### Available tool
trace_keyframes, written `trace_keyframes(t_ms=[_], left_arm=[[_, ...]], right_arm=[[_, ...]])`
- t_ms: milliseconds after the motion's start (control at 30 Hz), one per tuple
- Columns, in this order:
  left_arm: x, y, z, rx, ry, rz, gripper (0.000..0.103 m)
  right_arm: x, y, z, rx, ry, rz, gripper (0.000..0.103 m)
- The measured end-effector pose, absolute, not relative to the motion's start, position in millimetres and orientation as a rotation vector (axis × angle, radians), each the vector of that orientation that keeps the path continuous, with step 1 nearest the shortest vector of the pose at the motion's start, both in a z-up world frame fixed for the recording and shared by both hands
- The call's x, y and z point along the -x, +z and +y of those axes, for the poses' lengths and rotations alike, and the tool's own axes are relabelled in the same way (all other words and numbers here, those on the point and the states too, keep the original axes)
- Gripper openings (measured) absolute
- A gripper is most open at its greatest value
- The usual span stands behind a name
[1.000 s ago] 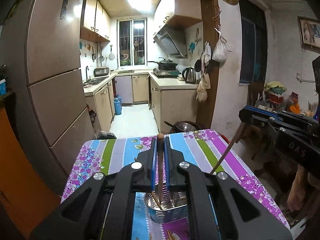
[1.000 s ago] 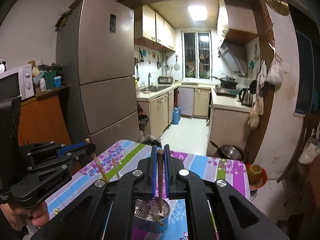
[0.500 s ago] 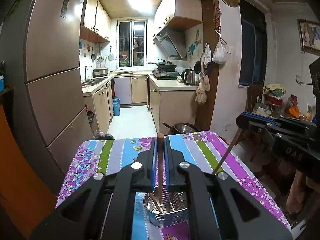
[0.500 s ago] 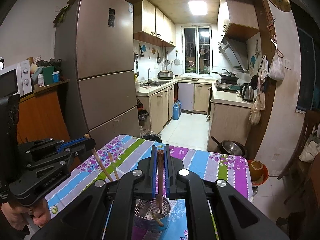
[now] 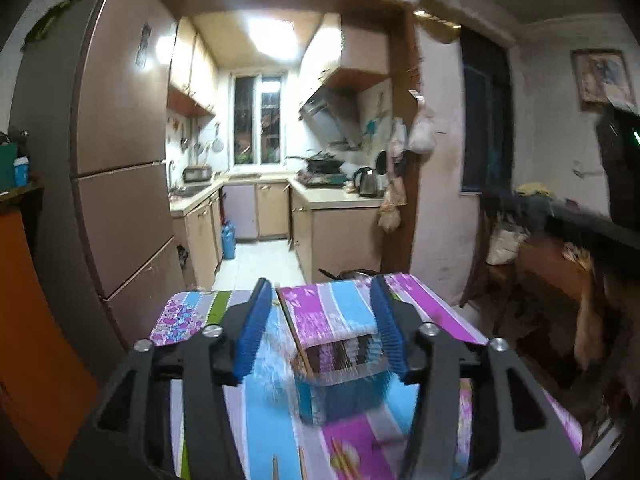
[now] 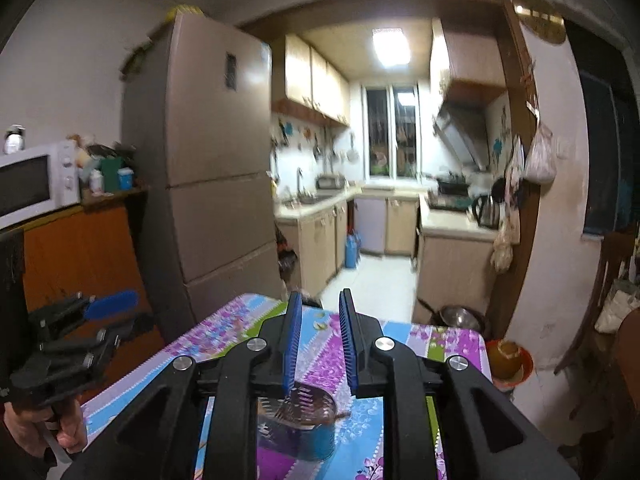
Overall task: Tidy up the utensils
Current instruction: 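Open both tools over the holder and pull them back, then close the left tool on a chopstick while the right tool grasps another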
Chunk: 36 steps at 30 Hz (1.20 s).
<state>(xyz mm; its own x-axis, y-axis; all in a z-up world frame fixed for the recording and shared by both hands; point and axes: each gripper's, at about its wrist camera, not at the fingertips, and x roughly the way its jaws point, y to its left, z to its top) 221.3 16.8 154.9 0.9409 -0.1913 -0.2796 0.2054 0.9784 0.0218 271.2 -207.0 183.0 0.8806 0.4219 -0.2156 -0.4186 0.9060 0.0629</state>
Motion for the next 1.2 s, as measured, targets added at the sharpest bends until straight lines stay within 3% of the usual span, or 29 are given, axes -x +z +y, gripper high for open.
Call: trace_keyframes(t_ms=[100, 267, 400, 600, 900, 1200], left_arm=[[-166.0, 104.2, 15.9, -0.087, -0.237, 0.297, 0.056], [-104.8, -14.7, 4.3, -0.117, -0.274, 0.457, 0.056], [-86.7, -65.1, 5.4, -0.073, -0.262, 0.528, 0.056], [-86.7, -83.7, -5.4, -0.081, -0.249, 0.532, 0.055], [-96.6, -104.1, -17.8, -0.112, -0.223, 0.547, 0.032], [-104.8, -106.8, -21.4, -0.119, -0.193, 0.536, 0.026]], right_arm=[[-210.3, 154.7, -222.8, -0.011, 0.454, 0.167, 0.029], [-138.8, 82.1, -237.2, -0.027, 0.454, 0.18, 0.03], [-105.8, 28.1, -244.9, -0.073, 0.445, 0.239, 0.03], [-90.2, -13.5, -250.6, -0.117, 0.431, 0.31, 0.03], [-86.0, -26.0, -255.7, -0.122, 0.421, 0.309, 0.03], [-82.6, -41.2, -248.2, -0.132, 0.428, 0.324, 0.03]])
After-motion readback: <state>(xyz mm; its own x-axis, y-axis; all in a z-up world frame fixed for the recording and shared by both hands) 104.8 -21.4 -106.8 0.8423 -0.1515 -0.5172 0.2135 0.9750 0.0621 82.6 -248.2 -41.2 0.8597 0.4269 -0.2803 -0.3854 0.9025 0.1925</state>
